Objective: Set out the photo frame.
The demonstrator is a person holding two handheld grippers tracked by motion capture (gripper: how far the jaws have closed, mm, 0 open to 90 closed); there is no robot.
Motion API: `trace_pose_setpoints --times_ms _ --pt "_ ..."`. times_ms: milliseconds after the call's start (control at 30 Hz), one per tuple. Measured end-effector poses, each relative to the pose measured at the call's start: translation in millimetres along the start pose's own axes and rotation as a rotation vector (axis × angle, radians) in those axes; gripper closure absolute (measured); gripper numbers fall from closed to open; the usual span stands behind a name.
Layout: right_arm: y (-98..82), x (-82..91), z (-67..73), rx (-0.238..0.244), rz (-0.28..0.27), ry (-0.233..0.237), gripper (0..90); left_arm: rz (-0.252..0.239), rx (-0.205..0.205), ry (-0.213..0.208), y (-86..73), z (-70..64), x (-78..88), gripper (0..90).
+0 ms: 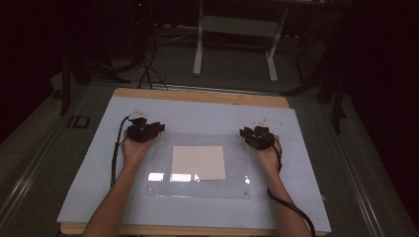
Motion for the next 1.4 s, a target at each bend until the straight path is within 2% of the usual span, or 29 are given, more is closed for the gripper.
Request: trace_pose_setpoints --times_ms 67,100,133,233,267,433,567,767,900,1100,1400 --pt "2.1 2.1 -0.5 -0.010 -0.018 0.002 77.9 -0.005 -0.001 -0.013 -0.4 0.2 -0.8 68.7" --pt "3.4 1.6 -0.9 -0.017 -0.013 0.020 83.1 -0.004 -0.002 -0.018 -0.7 0.1 -1.4 70.2" --pt "3.8 1.1 -0.1 -0.016 -0.011 0.023 83.7 -0.002 -0.004 -0.018 -1.1 0.1 -2.1 71.5" --pt "4.0 0.6 -0.1 -0.018 -0.010 0.023 83.8 0.004 -0.004 -0.024 -2.5 0.8 -4.3 73.1" --pt "3.0 0.5 -1.5 -0.037 -0.020 0.035 83.3 0.003 0.000 -0.027 -2.8 1.1 -4.9 73.5" --pt "0.1 0.2 -3.3 -0.064 -0.035 0.049 81.2 -0.003 0.004 -0.034 -1.0 2.4 -5.6 75.1" --pt "-1.2 -1.1 -3.5 -0.078 -0.033 0.058 82.6 0.004 -0.009 -0.035 2.0 2.2 -5.3 77.9" --pt "1.6 -1.2 -3.7 -0.056 -0.006 0.053 83.8 0.008 -0.007 -0.044 2.1 3.7 -5.8 79.9" --pt "0.3 -1.0 -3.9 -0.061 -0.013 0.058 83.6 0.006 -0.015 -0.044 2.1 3.6 -5.5 79.5" --pt "1.2 -1.0 -4.1 -0.042 -0.003 0.058 83.9 0.008 -0.031 -0.037 2.7 2.9 -5.1 79.9" --pt "1.8 -1.7 -7.1 -0.064 0.005 0.083 83.7 -0.010 -0.016 -0.055 2.2 4.4 -3.9 80.2"
Point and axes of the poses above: each handheld gripper's, and its own axes: x roughly backward along the jaws, y roughly out of its top, z roughly to its left, the point moved 2 cm from there along -x, roughly forward along the jaws, and after that the axes turned 1 degree about -x, right-handed, at the moved point
